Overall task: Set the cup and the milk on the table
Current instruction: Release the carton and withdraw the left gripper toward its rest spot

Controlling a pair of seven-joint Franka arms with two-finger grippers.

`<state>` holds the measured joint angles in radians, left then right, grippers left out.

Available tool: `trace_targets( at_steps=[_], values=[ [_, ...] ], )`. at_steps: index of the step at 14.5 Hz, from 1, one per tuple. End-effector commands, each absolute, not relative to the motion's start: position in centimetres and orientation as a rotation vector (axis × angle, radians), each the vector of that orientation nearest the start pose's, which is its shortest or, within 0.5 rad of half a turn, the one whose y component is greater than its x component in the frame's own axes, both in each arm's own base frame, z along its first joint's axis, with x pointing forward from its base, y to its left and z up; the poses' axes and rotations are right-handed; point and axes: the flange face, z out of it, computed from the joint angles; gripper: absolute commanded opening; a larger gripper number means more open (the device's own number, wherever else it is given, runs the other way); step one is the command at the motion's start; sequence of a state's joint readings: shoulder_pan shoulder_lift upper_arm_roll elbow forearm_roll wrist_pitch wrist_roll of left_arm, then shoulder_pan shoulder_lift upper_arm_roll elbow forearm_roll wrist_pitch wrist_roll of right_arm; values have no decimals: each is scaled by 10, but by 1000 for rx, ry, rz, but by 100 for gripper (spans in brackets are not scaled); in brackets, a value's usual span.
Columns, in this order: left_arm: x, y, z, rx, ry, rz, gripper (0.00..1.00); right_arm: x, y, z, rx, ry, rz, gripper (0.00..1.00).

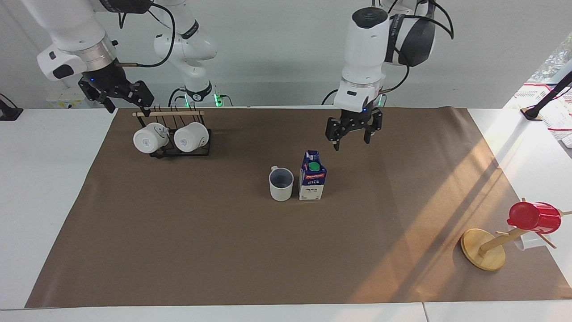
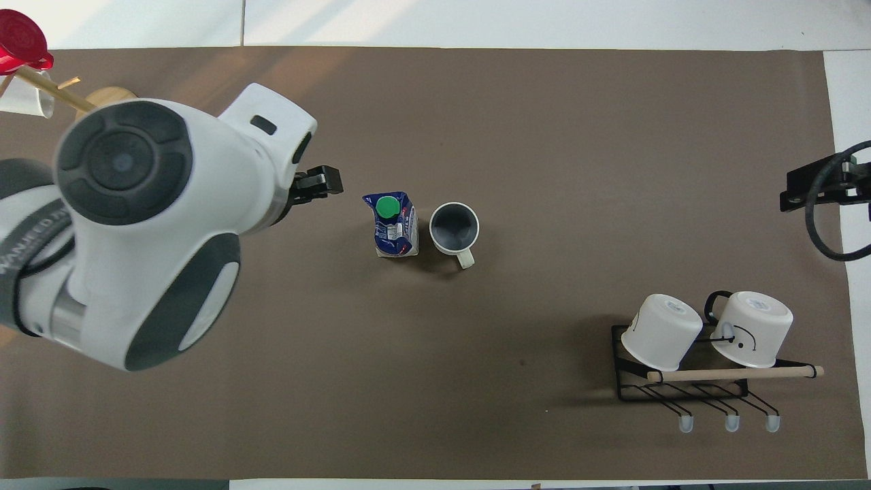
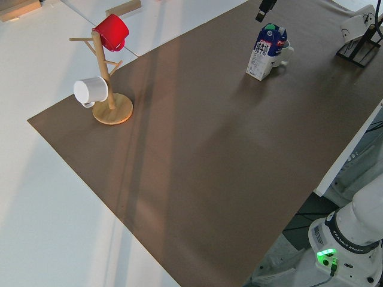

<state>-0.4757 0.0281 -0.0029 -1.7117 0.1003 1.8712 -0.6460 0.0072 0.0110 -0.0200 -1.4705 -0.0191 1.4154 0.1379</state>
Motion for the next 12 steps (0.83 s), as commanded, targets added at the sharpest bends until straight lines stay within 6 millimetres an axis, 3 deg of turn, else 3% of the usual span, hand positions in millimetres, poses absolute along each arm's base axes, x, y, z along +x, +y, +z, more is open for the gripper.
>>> trace_targets(
  at_steps=[1, 4, 6, 12],
  values=[
    [528, -204, 579, -3162, -158, -168, 100, 540, -8, 649, -3141, 218, 120, 100],
    [535, -150, 585, -3150, -32, -104, 100, 540, -9, 650, -3139, 218, 118, 100],
    [535, -113, 593, -3143, -63, -78, 100, 540, -9, 650, -3139, 218, 118, 100],
    [535, -33, 629, -3164, -95, -38, 100, 540, -9, 650, -3139, 220, 118, 100]
  ],
)
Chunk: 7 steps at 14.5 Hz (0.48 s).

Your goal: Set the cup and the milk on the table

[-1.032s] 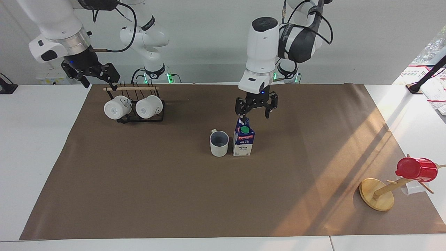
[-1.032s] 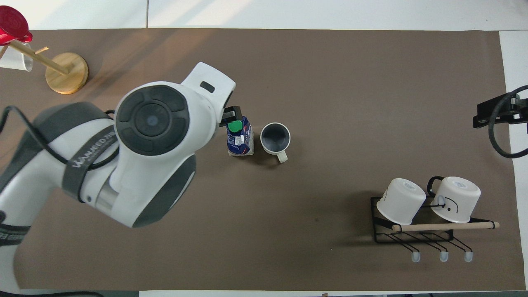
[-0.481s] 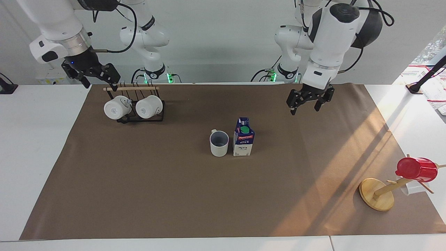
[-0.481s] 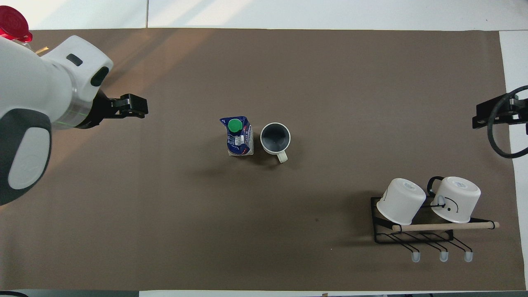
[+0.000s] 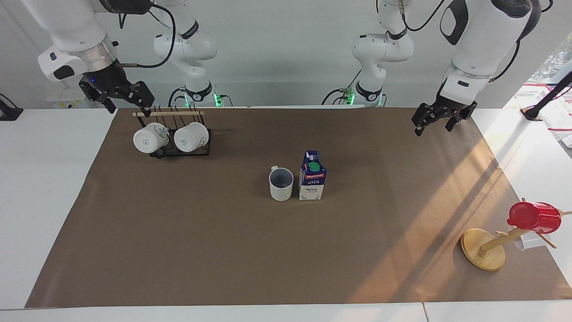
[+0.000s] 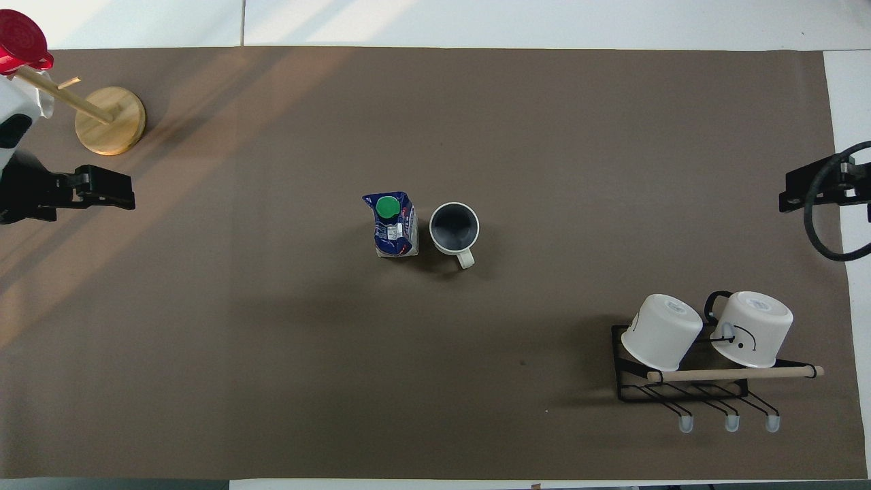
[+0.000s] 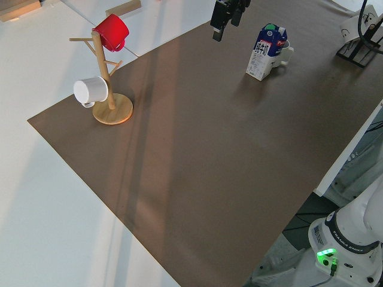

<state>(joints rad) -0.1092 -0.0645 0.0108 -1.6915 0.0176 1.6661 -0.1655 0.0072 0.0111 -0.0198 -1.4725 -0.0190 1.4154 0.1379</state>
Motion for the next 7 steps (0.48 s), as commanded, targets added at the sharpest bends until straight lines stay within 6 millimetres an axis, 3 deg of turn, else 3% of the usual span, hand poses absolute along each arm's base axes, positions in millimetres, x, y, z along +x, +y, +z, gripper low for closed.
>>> trace_targets(
  at_steps=[1, 5, 7],
  values=[
    [535, -23, 637, -3174, -85, -40, 100, 540, -8, 650, -3138, 217, 118, 100],
    [536, -9, 663, -3176, -80, -78, 100, 540, -9, 650, -3139, 215, 118, 100],
    [541, 0, 660, -3173, -106, -47, 100, 540, -8, 650, -3138, 215, 118, 100]
  ],
)
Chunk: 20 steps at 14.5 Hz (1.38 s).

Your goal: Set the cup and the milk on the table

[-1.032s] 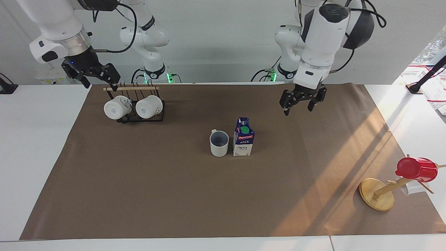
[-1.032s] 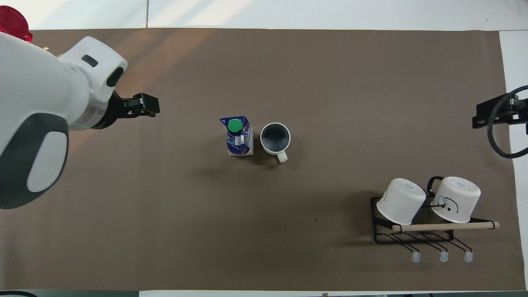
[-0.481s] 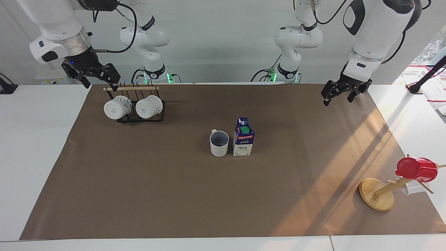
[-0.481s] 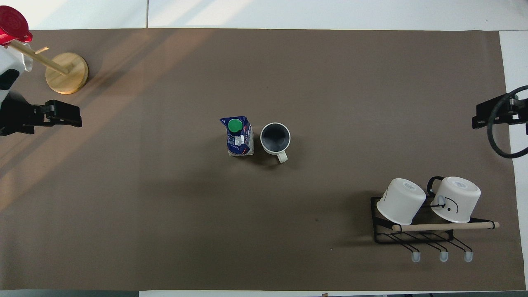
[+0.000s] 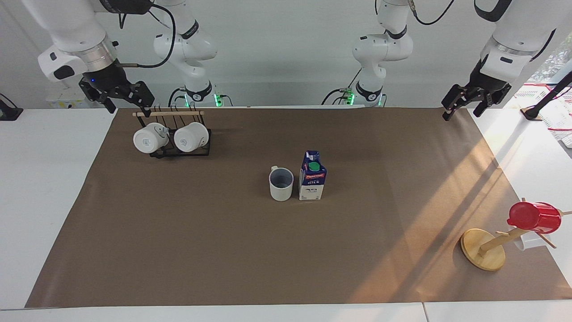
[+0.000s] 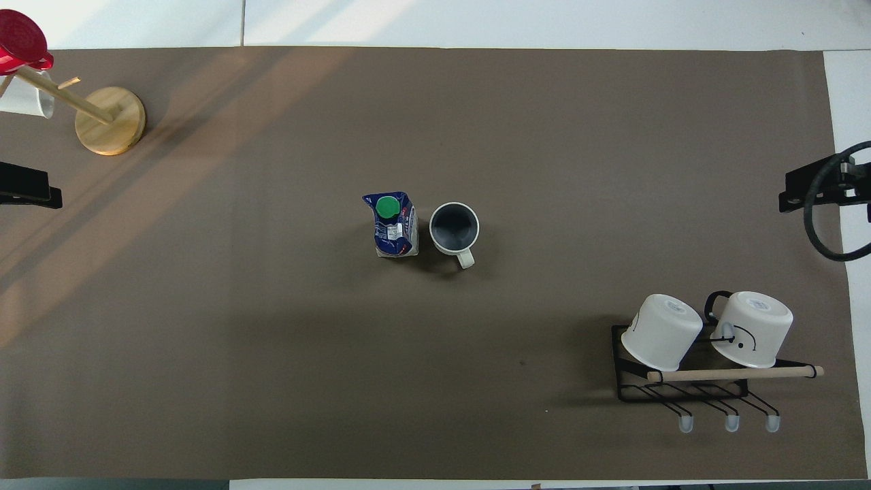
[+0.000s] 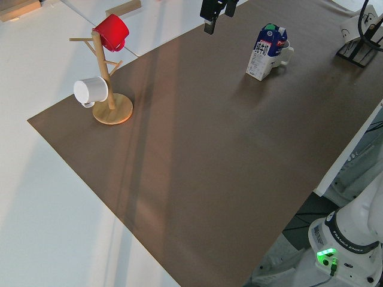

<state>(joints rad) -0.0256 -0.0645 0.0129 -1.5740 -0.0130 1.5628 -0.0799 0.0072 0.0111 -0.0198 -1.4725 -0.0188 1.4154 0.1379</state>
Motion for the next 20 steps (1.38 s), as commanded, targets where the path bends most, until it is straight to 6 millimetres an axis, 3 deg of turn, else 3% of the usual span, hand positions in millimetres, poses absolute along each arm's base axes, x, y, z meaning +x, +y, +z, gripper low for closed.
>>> trace_targets(
  at_steps=[1, 5, 20],
  values=[
    [540, -1, 661, -3174, -101, -52, 100, 540, -8, 650, -3138, 217, 118, 100],
    [526, -4, 649, -3174, -90, 9, 100, 540, -8, 650, -3138, 215, 118, 100],
    [529, -7, 649, -3171, -81, 48, 100, 540, -12, 650, -3134, 226, 118, 100]
  ],
)
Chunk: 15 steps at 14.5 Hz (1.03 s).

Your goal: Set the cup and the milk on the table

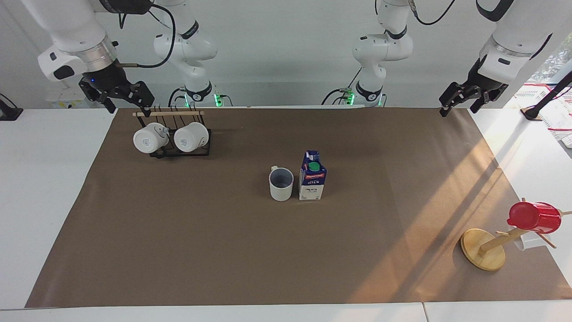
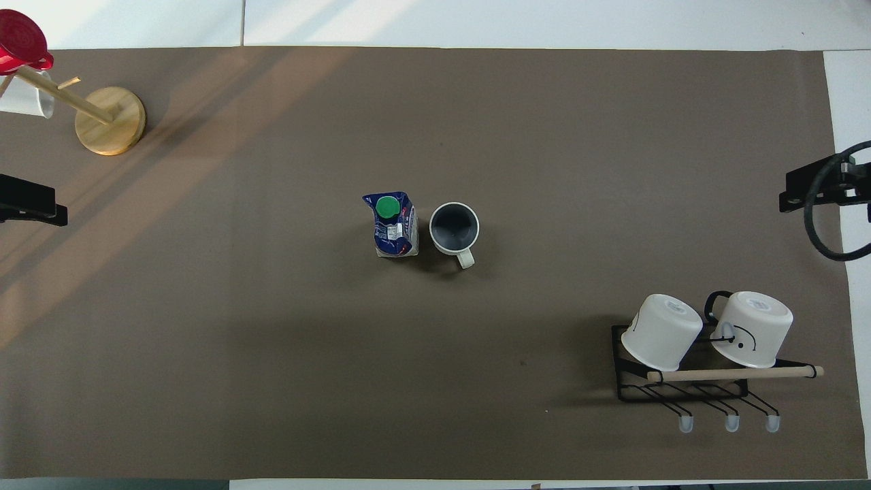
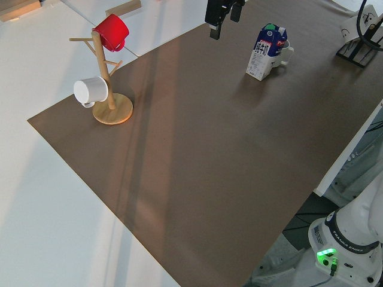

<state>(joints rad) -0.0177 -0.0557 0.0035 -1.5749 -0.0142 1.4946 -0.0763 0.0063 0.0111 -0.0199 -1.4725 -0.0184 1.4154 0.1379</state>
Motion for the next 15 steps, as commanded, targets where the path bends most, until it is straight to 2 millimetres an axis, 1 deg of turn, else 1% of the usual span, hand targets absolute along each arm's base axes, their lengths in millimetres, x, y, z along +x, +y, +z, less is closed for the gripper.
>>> trace_targets(
  at_steps=[1, 2, 7, 12, 15],
  values=[
    [536, -7, 646, -3170, -82, 31, 100, 540, -12, 650, -3134, 226, 118, 100],
    [539, -6, 643, -3170, -85, 31, 100, 540, -11, 650, -3134, 228, 118, 100],
    [542, -10, 639, -3171, -32, 40, 100, 541, -13, 649, -3132, 218, 118, 100],
    [540, -11, 638, -3174, 61, 41, 100, 540, -12, 650, -3134, 209, 116, 100],
    [539, -11, 637, -3174, 63, 44, 100, 540, -13, 649, -3137, 123, 118, 100]
  ],
)
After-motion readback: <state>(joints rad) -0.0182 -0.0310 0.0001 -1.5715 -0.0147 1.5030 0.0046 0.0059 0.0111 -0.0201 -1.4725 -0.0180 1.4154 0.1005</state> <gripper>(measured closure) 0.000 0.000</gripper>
